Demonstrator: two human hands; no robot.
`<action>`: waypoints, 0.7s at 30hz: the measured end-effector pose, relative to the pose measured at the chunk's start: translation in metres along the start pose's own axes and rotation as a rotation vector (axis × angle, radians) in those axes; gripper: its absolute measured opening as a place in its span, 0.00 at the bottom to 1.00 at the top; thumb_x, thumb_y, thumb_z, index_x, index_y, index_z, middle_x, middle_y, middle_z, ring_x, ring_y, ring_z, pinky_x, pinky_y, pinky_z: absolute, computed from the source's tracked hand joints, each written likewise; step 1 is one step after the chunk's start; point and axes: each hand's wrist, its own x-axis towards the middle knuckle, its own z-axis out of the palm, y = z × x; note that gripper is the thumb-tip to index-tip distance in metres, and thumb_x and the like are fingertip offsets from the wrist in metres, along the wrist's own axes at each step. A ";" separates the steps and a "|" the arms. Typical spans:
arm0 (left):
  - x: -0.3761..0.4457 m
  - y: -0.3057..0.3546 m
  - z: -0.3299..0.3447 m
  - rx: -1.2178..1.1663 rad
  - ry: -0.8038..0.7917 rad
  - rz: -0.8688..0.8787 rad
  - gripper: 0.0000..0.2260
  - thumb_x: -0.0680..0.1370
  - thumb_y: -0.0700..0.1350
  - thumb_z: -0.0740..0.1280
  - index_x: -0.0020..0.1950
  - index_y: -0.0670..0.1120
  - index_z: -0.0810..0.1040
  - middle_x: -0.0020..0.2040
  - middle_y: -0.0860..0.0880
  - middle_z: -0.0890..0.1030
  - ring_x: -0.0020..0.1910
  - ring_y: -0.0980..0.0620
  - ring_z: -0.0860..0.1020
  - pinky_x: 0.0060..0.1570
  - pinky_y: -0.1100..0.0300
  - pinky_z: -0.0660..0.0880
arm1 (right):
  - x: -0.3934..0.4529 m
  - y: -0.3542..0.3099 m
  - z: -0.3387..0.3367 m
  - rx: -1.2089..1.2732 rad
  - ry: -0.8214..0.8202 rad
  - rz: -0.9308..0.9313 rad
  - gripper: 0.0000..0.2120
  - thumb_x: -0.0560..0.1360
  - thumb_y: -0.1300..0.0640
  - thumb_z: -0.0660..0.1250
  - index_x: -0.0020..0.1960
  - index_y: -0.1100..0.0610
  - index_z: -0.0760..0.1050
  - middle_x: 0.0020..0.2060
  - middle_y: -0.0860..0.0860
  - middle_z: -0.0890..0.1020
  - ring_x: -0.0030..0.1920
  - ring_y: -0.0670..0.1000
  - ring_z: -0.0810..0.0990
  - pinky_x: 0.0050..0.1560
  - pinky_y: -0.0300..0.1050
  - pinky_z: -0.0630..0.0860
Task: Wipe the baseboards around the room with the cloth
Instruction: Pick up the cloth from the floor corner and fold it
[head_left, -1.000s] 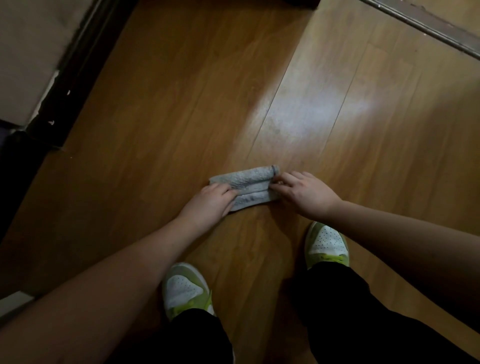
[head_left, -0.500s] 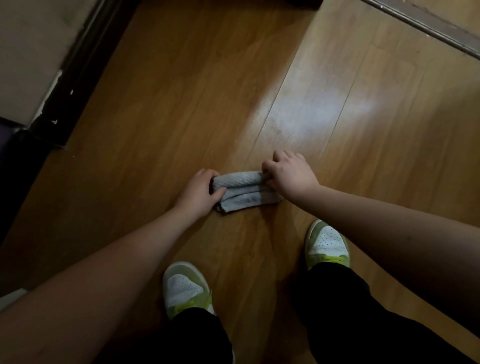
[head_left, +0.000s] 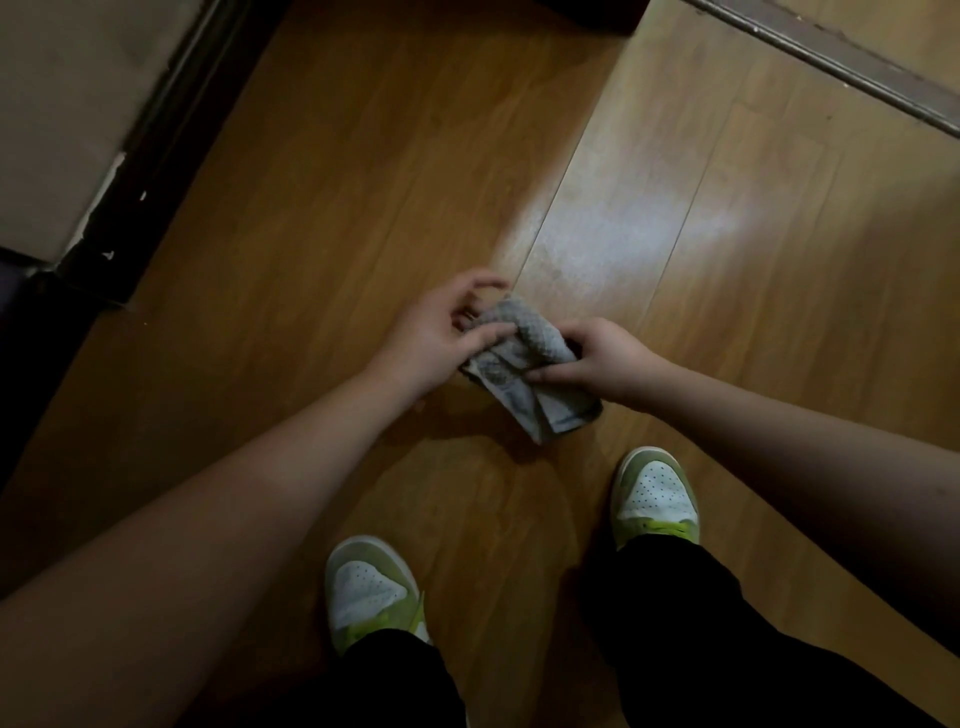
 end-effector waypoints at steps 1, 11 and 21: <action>0.001 0.006 0.001 -0.188 0.043 -0.107 0.14 0.76 0.55 0.69 0.61 0.58 0.75 0.49 0.53 0.82 0.48 0.56 0.81 0.47 0.65 0.77 | -0.003 0.000 0.000 0.157 -0.013 0.015 0.12 0.71 0.55 0.76 0.54 0.50 0.81 0.47 0.47 0.86 0.48 0.44 0.85 0.48 0.39 0.82; -0.004 -0.010 0.026 -0.678 -0.134 -0.490 0.17 0.76 0.41 0.70 0.64 0.46 0.74 0.58 0.45 0.83 0.52 0.53 0.83 0.49 0.59 0.81 | -0.015 0.000 0.011 0.680 0.076 0.075 0.20 0.66 0.57 0.77 0.56 0.58 0.79 0.51 0.53 0.86 0.53 0.54 0.85 0.50 0.47 0.82; -0.004 -0.005 0.016 -0.400 -0.016 -0.328 0.21 0.82 0.43 0.65 0.65 0.64 0.60 0.53 0.55 0.79 0.46 0.64 0.82 0.43 0.65 0.79 | -0.018 -0.007 0.001 0.615 -0.094 0.058 0.12 0.80 0.55 0.64 0.62 0.48 0.78 0.55 0.52 0.84 0.56 0.55 0.83 0.52 0.51 0.82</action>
